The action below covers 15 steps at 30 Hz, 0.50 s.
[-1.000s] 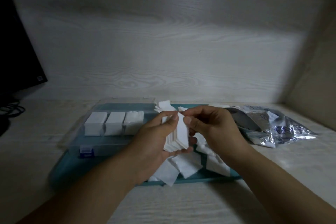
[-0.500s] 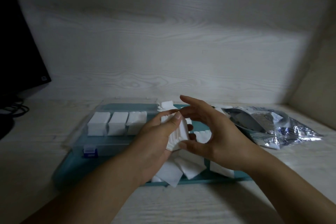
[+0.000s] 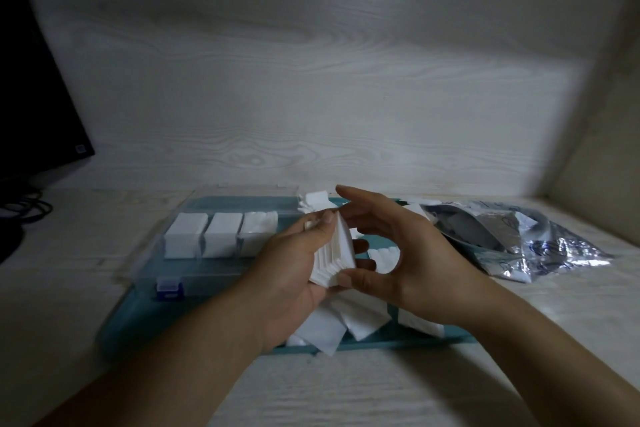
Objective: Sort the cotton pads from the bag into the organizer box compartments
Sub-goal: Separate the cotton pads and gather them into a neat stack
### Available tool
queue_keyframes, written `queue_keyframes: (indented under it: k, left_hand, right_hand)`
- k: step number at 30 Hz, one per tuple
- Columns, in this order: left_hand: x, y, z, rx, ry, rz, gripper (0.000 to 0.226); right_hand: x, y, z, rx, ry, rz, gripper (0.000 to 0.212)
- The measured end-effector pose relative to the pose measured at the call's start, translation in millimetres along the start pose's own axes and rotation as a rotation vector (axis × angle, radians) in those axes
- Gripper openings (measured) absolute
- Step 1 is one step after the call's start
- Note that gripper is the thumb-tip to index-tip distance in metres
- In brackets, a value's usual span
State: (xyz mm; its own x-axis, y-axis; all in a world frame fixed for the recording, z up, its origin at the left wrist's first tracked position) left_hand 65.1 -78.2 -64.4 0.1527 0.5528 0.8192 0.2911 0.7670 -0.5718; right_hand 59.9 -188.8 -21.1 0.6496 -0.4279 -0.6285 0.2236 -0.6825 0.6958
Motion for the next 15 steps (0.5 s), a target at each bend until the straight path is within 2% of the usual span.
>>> queue_keyframes:
  k: [3,9,15]
  left_hand:
    - [-1.1,2.2,-1.8,0.005,0.008,-0.011,0.036]
    - [-1.6,-4.9,0.2,-0.138,-0.015,-0.131,0.045]
    - [-2.3,3.3,-2.3,-0.03,-0.023,-0.187,0.047]
  right_hand:
    - [0.0,0.2,0.1,0.006,-0.002,-0.004,0.089]
    - [-2.9,-4.1,1.5,-0.004,0.016,0.039,0.089]
    - [-5.6,-12.4,2.2,-0.002,0.051,0.152,0.09]
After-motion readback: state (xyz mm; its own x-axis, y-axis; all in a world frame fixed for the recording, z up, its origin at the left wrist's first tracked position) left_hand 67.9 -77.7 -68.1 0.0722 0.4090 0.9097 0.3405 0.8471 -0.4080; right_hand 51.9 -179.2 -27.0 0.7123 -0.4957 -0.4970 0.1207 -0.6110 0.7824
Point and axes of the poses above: each hand's wrist, its own z-axis away from the middle knuckle, its own y-axis out of the back of the hand, x = y × z, the point moved 7 cm from there along -z, towards the middle knuckle, and after that the axes turned 7 degrees about -x, right-handed, at the moved point
